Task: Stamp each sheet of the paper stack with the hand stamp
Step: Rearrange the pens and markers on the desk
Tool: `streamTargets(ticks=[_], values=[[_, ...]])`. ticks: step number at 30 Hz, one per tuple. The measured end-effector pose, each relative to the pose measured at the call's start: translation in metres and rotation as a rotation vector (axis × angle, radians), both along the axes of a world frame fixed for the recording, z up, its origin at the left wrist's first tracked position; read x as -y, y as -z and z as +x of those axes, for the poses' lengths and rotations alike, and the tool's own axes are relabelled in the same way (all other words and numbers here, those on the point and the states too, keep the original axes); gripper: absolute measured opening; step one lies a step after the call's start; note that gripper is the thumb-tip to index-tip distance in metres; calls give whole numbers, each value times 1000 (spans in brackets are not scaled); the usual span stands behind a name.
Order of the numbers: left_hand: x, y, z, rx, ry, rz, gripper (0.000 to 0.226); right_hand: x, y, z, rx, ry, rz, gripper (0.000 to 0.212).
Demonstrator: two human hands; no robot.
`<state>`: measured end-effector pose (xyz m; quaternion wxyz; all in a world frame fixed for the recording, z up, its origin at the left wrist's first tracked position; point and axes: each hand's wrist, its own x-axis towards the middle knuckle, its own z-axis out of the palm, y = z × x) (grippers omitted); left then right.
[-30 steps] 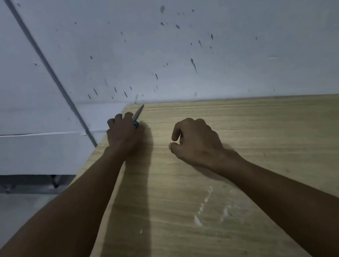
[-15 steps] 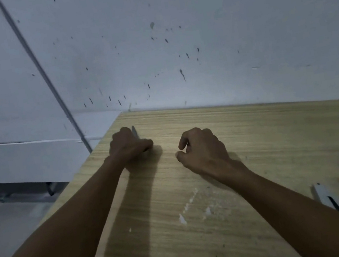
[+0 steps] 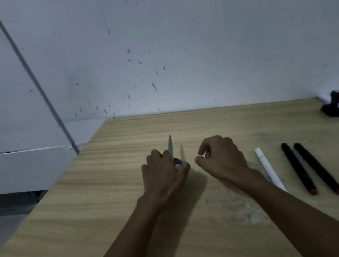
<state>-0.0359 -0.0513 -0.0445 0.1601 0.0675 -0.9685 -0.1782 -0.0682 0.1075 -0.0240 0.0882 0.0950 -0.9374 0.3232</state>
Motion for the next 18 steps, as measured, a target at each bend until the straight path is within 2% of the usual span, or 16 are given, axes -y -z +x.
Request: streamTargets(ticks=[5,10,18], values=[[-54,8,40,78,121,-80,48,-47,3,39,-3,63,-21,17],[-79,9,52,166,139,-165,55,-75,1,62,6,87,-71,13],[-94,18,61,123,99,-244,54,-95,3,82,14,93,-66,8]])
